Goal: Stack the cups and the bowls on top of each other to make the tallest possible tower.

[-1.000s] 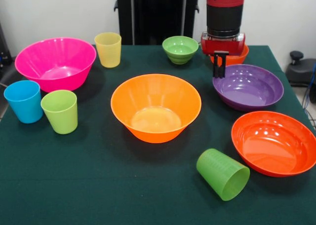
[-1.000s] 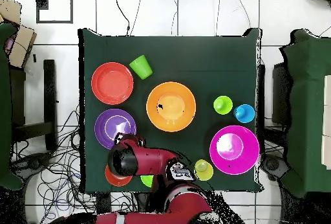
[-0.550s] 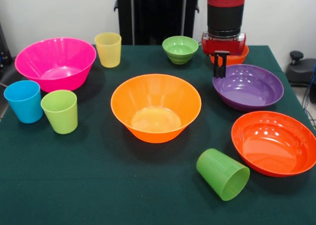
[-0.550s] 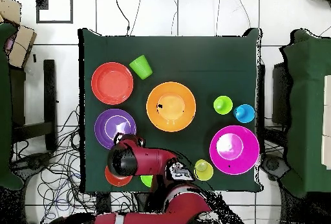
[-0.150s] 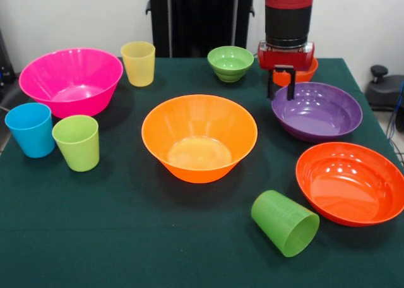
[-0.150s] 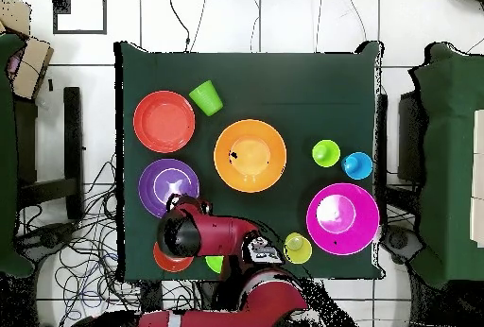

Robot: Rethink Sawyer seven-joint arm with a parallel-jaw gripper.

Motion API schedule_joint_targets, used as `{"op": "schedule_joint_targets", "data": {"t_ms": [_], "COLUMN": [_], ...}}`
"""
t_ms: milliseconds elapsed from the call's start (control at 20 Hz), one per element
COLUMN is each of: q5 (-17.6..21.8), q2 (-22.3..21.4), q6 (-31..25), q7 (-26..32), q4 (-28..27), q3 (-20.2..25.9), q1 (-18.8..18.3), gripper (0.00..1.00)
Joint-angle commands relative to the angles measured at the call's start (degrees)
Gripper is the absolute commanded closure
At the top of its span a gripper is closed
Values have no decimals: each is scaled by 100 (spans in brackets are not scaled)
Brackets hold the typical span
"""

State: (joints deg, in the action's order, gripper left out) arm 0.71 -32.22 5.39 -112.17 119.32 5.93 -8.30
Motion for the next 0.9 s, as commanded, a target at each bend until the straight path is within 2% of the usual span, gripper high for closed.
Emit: {"op": "schedule_joint_targets", "data": {"t_ms": [50, 200, 250, 700, 900], "q5": [-318, -292, -277, -141, -50], "q2": [322, 320, 328, 567, 821], "q6": [-79, -84, -90, 131, 348], "q7": [-1086, -1096, -1091, -1056, -1011], "q4": [-193, -144, -135, -181, -304], "q3": [251, 343, 381, 484, 476], "q1": [19, -55, -94, -245, -278], "gripper": [0, 0, 100, 100, 100]}}
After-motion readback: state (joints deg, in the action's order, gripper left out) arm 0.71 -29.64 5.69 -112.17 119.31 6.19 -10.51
